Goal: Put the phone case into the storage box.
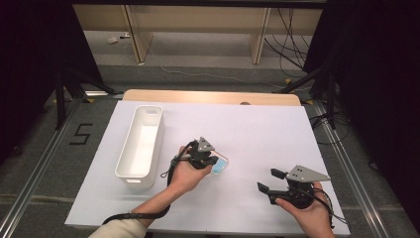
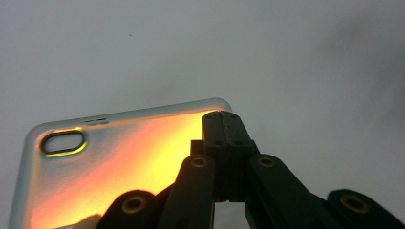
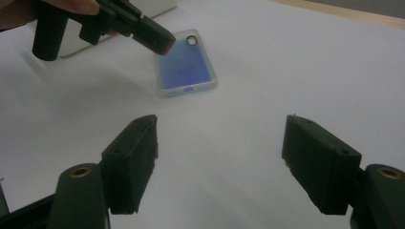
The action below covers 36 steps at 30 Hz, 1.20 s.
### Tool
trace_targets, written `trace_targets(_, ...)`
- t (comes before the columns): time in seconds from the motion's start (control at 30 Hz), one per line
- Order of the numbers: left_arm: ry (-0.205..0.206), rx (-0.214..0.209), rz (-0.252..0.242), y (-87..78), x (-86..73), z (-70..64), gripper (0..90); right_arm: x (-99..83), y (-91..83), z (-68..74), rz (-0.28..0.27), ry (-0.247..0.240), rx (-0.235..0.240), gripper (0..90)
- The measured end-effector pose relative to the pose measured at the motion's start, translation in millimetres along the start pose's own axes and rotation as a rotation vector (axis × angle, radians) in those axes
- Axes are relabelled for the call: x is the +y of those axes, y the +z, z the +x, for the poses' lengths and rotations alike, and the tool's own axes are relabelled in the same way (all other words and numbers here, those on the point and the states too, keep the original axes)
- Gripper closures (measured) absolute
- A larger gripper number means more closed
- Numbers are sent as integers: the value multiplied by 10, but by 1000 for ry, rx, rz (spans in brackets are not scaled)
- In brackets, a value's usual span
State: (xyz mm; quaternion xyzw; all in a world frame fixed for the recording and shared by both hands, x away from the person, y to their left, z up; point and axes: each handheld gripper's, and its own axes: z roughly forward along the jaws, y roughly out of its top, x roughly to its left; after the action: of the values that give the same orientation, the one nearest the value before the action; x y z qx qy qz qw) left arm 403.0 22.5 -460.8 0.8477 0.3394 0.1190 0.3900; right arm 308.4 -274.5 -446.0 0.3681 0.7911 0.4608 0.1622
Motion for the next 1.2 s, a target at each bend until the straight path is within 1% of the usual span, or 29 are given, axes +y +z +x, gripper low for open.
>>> trace_targets(0.03,4,4,5,23,-1,-9,900,-3,-2,-4,-7,-4,-7,292)
trace_targets(0.07,6,-2,16,58,-6,-13,900,-7,8,-6,-23,-3,-2,292)
trace_targets(0.13,8,-3,19,73,-8,-12,900,-9,5,-8,-23,0,1,292)
trace_targets(0.17,1,0,25,82,-10,-20,900,-9,5,-8,-23,0,1,292)
trace_targets(0.23,0,-6,28,107,-18,-30,900,-8,5,-9,-24,1,1,292)
trace_targets(0.27,-2,-13,35,120,-24,-40,900,-7,6,-8,-23,-2,-1,292)
trace_targets(0.3,5,-13,46,144,-37,-53,900,-7,6,-7,-22,-2,-1,292)
trace_targets(0.33,1,-13,52,157,-45,-55,900,-7,6,-5,-21,-2,-1,292)
trace_targets(0.5,2,-22,76,175,-61,-44,900,-9,6,-7,-21,0,1,292)
trace_targets(0.6,-3,-16,85,189,-76,-42,900,-9,6,-8,-21,0,2,292)
trace_targets(0.63,-1,-29,101,188,-78,-32,900,-10,6,-8,-21,0,3,292)
trace_targets(0.67,-2,-20,95,197,-87,-39,900,-10,6,-8,-21,0,3,292)
trace_targets(0.7,0,-25,105,200,-91,-33,900,-10,2,-10,-22,-1,2,292)
trace_targets(0.73,1,-37,134,195,-93,-24,900,-9,1,-10,-22,0,1,292)
trace_targets(0.77,1,-37,134,195,-93,-24,900,-9,1,-11,-23,-2,1,292)
trace_targets(0.8,-6,-26,120,208,-104,-30,900,-9,0,-12,-23,-2,1,292)
trace_targets(0.83,-10,-34,125,205,-105,-28,900,-9,0,-12,-23,-2,1,292)
trace_targets(0.9,-11,-32,127,196,-103,-25,900,-10,0,-11,-22,-2,2,292)
trace_targets(0.97,-5,-42,148,179,-100,-6,900,-9,-1,-11,-24,-1,1,292)
trace_targets(1.03,-16,-29,135,178,-114,-4,900,-9,-2,-12,-24,-1,2,292)
trace_targets(1.07,-7,-37,141,172,-114,11,900,-10,-3,-14,-23,-3,2,292)
trace_targets(1.1,-20,-30,144,164,-119,8,900,-10,-3,-14,-23,-3,2,292)
trace_targets(1.13,-14,-37,150,157,-117,20,900,-10,-4,-11,-18,1,3,292)
trace_targets(1.17,0,-43,179,135,-111,40,900,-10,-3,-15,-22,-4,0,292)
trace_targets(1.2,-11,-38,160,144,-120,36,900,-10,-3,-15,-22,-4,0,292)
